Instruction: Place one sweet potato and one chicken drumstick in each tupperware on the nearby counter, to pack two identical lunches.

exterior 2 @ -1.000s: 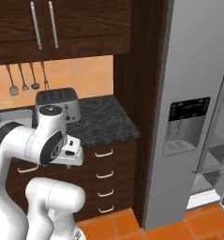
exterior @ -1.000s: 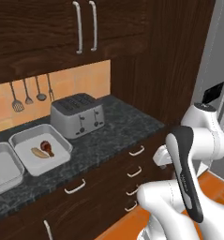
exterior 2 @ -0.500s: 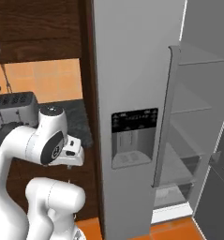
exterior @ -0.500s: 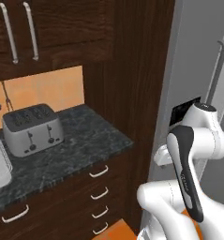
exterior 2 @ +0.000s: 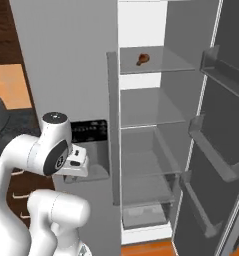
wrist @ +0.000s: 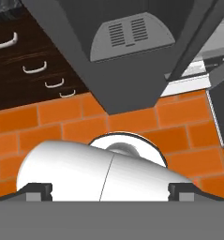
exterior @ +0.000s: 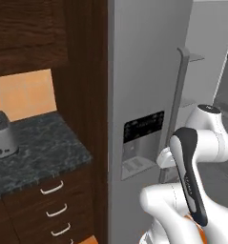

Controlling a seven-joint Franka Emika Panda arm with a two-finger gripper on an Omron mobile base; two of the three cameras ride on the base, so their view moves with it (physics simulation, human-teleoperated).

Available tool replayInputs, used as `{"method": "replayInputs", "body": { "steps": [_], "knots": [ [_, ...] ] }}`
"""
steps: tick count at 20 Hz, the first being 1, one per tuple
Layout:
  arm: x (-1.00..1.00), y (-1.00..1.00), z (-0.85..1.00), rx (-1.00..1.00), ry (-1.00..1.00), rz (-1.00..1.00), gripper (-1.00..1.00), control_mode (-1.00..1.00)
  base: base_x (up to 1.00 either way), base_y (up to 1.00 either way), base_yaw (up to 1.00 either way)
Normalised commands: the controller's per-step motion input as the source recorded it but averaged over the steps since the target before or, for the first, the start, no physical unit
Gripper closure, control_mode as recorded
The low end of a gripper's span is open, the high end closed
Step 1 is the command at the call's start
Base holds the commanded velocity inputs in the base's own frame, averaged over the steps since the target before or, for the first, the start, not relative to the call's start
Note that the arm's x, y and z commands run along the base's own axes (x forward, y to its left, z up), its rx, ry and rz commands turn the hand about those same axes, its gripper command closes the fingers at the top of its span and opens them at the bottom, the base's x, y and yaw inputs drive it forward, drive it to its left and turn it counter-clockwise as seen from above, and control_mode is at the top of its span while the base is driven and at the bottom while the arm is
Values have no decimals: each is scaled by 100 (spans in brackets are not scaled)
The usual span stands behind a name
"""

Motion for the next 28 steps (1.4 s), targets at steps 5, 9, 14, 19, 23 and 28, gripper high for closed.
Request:
{"method": "replayInputs", "body": {
  "steps": [5,9,14,19,23,28],
  "knots": [
    [0,0,0,0,0,0,-100,100,2,-86,21],
    [0,0,0,0,0,0,-100,100,5,-66,19],
    [0,0,0,0,0,0,-100,100,13,-42,17],
    [0,0,0,0,0,0,-100,100,38,-24,10],
    [0,0,0,0,0,0,-100,100,59,-11,8],
    [0,0,0,0,0,0,-100,100,46,-1,11]
  ]
}}
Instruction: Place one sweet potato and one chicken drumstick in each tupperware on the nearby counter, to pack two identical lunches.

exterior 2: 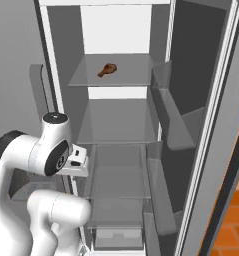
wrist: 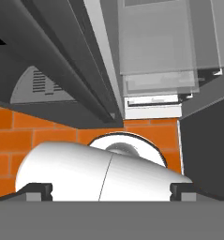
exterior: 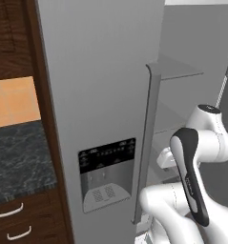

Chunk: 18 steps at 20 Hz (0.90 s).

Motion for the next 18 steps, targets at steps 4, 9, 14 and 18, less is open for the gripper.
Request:
{"method": "replayInputs", "body": {
  "steps": [4,9,14,18],
  "knots": [
    [0,0,0,0,0,0,-100,100,17,-31,1],
    [0,0,0,0,0,0,-100,100,12,-40,0],
    [0,0,0,0,0,0,-100,100,20,-22,-2],
    [0,0,0,0,0,0,-100,100,1,-1,0]
  ]
}}
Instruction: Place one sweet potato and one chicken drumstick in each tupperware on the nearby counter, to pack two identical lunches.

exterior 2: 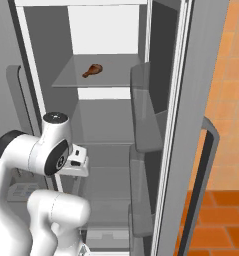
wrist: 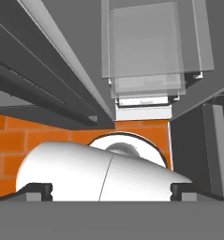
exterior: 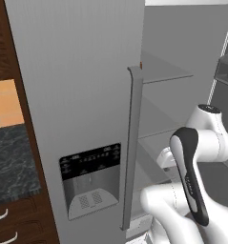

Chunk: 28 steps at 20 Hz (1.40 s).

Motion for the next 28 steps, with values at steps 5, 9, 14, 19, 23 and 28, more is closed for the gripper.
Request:
{"method": "replayInputs", "body": {
  "steps": [5,9,14,19,23,28],
  "knots": [
    [0,0,1,0,-1,0,-100,-100,0,0,0],
    [-8,-3,62,0,-25,0,-100,-100,0,0,0],
    [33,-4,90,-1,-29,0,-100,-100,0,0,0],
    [98,-3,100,0,-19,0,-100,-100,0,0,0],
    [100,-15,100,0,-6,0,-100,-100,0,0,0],
    [100,-15,89,0,0,0,-100,-100,0,0,0]
  ]
}}
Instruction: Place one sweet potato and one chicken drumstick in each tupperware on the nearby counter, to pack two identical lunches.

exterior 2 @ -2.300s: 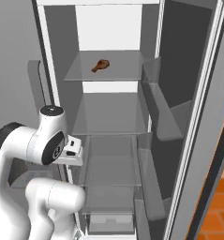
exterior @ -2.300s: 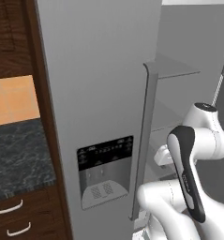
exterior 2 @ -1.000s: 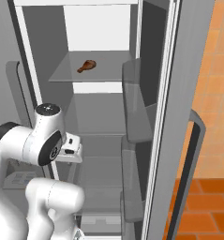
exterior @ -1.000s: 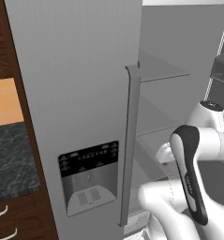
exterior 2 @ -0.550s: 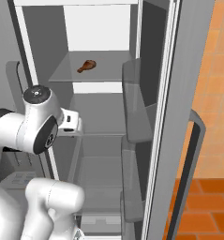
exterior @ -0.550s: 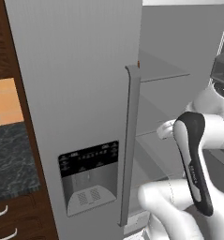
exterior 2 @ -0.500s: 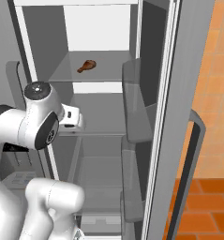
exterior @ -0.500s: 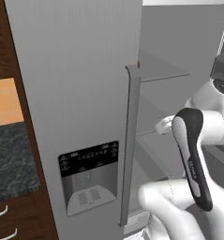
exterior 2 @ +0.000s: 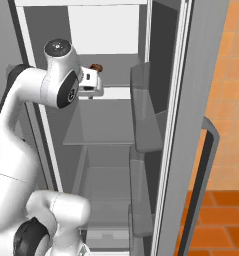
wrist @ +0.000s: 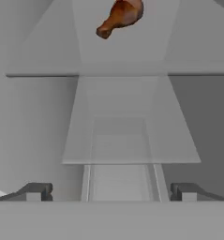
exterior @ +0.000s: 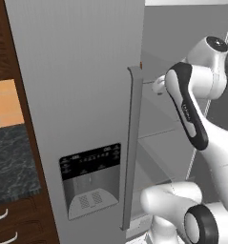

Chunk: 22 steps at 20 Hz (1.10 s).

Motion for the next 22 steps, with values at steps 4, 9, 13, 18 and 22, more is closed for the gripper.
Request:
{"method": "replayInputs", "body": {
  "steps": [4,9,13,18,22],
  "knots": [
    [100,0,55,0,0,0,-100,-100,0,0,0],
    [96,27,-31,0,-6,1,-100,-100,0,0,0],
    [91,39,-18,0,-22,-3,-100,-100,0,0,0],
    [73,0,-7,0,-19,-12,-100,-100,0,0,0],
    [63,3,-3,0,-1,-4,-100,-100,0,0,0]
  ]
}}
